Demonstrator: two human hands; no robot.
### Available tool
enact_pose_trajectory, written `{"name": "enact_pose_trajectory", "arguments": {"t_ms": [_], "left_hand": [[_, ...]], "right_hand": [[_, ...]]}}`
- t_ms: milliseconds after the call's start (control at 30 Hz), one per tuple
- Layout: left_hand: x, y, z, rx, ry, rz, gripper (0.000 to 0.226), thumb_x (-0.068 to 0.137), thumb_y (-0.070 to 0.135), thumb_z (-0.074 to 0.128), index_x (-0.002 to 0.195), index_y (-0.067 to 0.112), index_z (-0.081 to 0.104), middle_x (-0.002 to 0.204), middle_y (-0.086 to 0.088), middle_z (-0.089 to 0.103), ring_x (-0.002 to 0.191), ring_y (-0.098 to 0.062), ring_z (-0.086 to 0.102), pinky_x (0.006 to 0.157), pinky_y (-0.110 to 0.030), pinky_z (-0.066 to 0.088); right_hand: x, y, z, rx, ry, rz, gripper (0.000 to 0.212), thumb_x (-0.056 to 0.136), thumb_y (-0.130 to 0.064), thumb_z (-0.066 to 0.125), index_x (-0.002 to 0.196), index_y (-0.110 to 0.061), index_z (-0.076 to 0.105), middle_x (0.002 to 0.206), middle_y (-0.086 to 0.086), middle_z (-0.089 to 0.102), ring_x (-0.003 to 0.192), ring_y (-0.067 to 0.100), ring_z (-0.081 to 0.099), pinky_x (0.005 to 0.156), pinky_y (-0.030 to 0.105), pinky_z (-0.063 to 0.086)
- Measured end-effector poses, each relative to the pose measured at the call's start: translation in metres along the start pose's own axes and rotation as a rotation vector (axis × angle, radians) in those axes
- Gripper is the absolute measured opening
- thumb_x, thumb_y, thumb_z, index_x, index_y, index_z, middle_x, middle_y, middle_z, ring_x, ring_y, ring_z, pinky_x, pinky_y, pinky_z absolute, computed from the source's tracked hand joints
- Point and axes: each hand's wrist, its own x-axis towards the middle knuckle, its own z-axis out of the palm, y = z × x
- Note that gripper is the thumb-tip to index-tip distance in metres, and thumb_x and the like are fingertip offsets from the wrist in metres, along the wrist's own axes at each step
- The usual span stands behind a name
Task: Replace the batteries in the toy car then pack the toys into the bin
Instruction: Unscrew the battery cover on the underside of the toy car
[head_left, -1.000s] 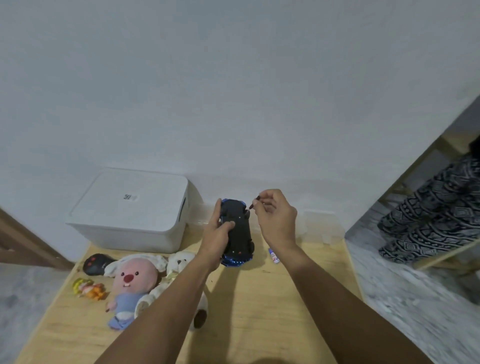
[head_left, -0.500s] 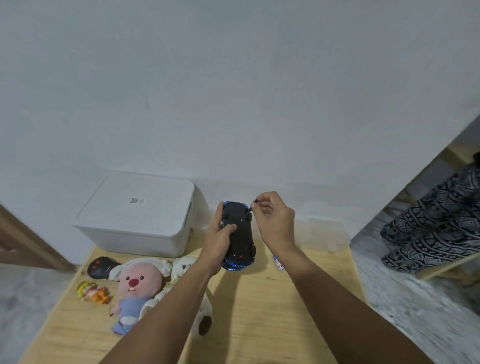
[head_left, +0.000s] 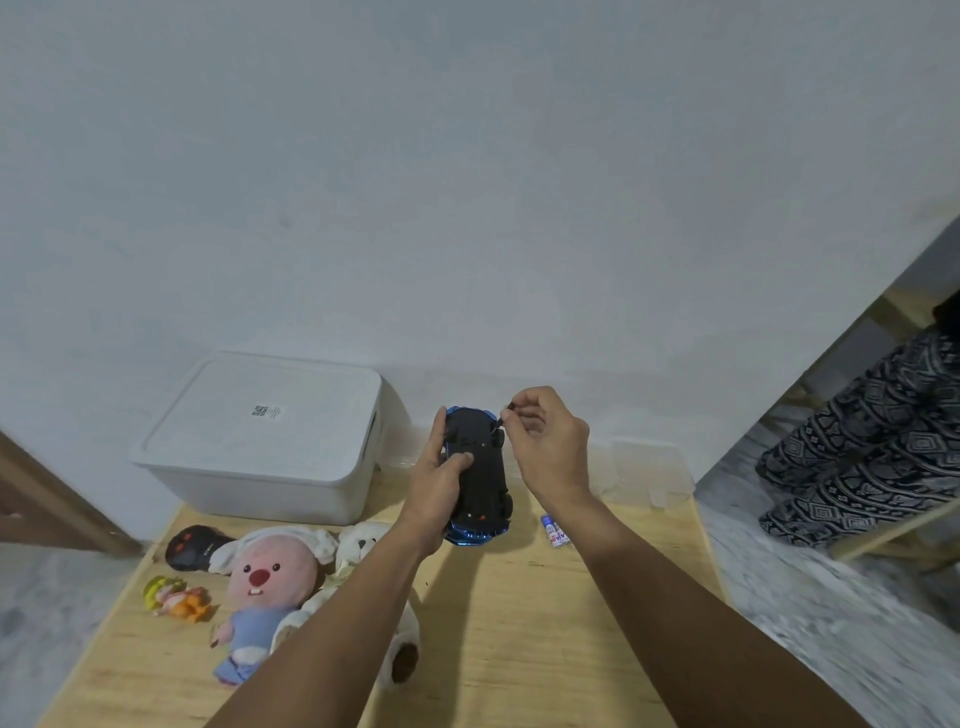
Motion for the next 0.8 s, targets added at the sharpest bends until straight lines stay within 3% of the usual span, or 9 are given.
{"name": "enact_pose_trajectory", "arguments": {"t_ms": [300,467,600,800], "left_hand": [[0.002,0.001,0.003,-0.007,0.02,-0.001,0.067,0.095,0.008,0.05,0.146,0.047,0.03,0.115,0.006,0.063,0.097,-0.021,0.067,0.071,-0.029,0.056],[0.0,0.003,0.007,-0.02,0.003,0.003,0.066,0.096,0.008,0.049,0.147,0.045,0.03,0.113,0.007,0.063,0.095,-0.02,0.067,0.063,-0.022,0.056],[-0.001,0.002,0.01,-0.04,0.004,0.001,0.067,0.095,0.006,0.049,0.147,0.045,0.031,0.115,0.004,0.064,0.093,-0.021,0.068,0.065,-0.026,0.056],[-0.003,0.002,0.012,-0.039,0.008,0.008,0.066,0.095,0.007,0.049,0.146,0.046,0.03,0.121,0.002,0.062,0.097,-0.023,0.067,0.07,-0.029,0.056]], "right_hand": [[0.004,-0.002,0.0,0.009,-0.048,-0.015,0.011,0.084,-0.005,0.066,0.092,-0.011,0.062,0.08,-0.009,0.065,0.074,0.002,0.062,0.068,0.013,0.052],[0.008,-0.006,-0.004,-0.005,-0.064,0.002,0.012,0.081,-0.013,0.073,0.087,-0.011,0.062,0.076,-0.008,0.063,0.073,0.0,0.06,0.063,0.01,0.049],[0.014,-0.005,-0.005,0.009,-0.044,0.065,0.011,0.08,-0.01,0.073,0.085,-0.015,0.065,0.075,-0.007,0.066,0.071,0.005,0.063,0.07,0.017,0.053],[0.011,-0.005,-0.007,0.042,-0.061,0.068,0.012,0.085,-0.005,0.068,0.093,-0.014,0.068,0.083,-0.011,0.069,0.078,-0.002,0.065,0.074,0.01,0.052]]}}
